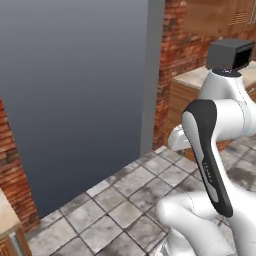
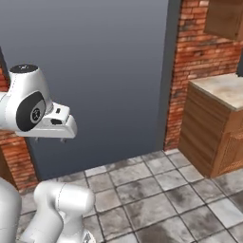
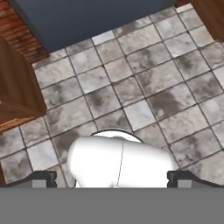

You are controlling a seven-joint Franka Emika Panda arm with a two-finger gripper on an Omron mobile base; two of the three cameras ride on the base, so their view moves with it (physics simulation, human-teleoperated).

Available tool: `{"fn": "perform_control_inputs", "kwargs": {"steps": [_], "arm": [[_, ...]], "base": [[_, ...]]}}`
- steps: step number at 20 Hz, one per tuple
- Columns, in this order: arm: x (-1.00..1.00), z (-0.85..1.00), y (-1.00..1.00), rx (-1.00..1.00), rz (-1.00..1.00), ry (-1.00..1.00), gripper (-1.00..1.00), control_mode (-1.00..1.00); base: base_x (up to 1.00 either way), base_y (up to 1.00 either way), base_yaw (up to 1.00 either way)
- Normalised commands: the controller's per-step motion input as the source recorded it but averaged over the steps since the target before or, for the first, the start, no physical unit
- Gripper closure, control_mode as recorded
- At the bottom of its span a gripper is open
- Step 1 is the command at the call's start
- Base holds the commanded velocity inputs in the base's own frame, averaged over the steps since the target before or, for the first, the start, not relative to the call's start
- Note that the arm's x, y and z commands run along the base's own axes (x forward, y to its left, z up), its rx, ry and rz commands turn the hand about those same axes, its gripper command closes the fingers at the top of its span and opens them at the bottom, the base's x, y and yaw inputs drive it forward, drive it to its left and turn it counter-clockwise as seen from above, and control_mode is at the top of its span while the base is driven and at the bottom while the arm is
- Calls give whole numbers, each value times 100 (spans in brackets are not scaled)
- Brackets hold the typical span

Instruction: Four empty soda cans are scattered around the kitchen. Gather all the cans and cluster them next to the stove for recycling.

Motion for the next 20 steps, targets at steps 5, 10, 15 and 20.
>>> {"fn": "perform_control_inputs", "kwargs": {"steps": [5,10,15,20], "arm": [[0,0,0,0,0,0,-100,100],[0,0,0,0,0,0,-100,100],[0,0,0,0,0,0,-100,100],[0,0,0,0,0,0,-100,100]], "base": [[0,-26,-45],[0,-25,-45],[0,-25,-45],[0,-23,-46]]}}
